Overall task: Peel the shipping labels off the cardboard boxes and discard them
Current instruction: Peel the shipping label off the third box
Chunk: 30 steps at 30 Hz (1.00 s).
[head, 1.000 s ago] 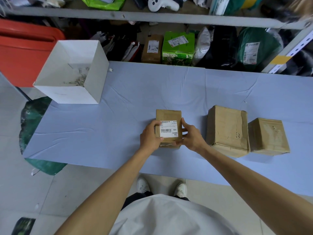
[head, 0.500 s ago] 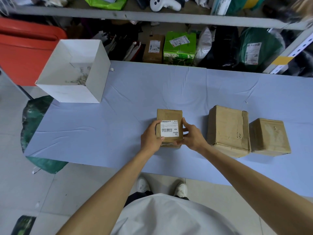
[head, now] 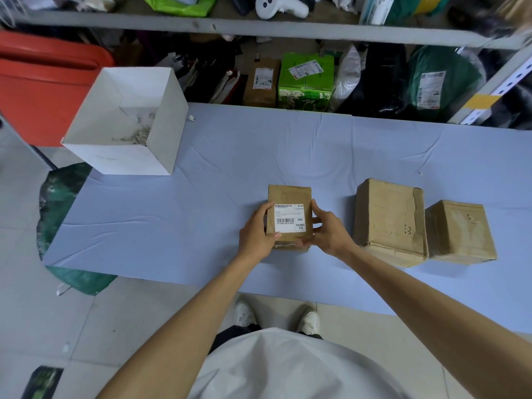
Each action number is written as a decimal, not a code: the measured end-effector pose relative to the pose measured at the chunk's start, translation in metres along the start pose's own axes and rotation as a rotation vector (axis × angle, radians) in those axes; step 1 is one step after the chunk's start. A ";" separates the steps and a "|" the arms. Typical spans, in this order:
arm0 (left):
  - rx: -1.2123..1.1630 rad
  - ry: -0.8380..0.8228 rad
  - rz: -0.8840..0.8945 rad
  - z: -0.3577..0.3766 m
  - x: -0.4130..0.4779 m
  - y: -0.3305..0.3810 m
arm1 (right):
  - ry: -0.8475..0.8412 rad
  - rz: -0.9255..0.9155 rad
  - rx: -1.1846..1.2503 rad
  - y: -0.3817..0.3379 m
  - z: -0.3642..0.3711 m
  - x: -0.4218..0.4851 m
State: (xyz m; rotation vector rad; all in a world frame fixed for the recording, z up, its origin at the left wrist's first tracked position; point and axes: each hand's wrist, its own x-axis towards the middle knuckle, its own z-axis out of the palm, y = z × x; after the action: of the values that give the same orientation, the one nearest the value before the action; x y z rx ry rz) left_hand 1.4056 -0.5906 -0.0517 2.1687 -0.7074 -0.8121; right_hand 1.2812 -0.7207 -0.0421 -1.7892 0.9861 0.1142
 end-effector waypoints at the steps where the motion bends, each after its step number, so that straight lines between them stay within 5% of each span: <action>1: 0.009 -0.006 0.002 0.001 -0.001 -0.001 | 0.001 0.002 -0.002 0.000 0.000 0.000; 25: 0.166 -0.067 0.034 -0.003 0.013 0.005 | -0.002 -0.009 -0.001 -0.001 0.001 -0.002; 30: 0.050 -0.014 0.047 -0.007 0.011 -0.003 | -0.006 -0.012 -0.007 -0.002 0.002 0.000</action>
State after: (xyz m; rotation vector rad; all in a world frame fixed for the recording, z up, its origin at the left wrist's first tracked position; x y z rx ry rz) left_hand 1.4181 -0.5928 -0.0541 2.1847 -0.7900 -0.7934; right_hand 1.2831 -0.7189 -0.0408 -1.8004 0.9722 0.1156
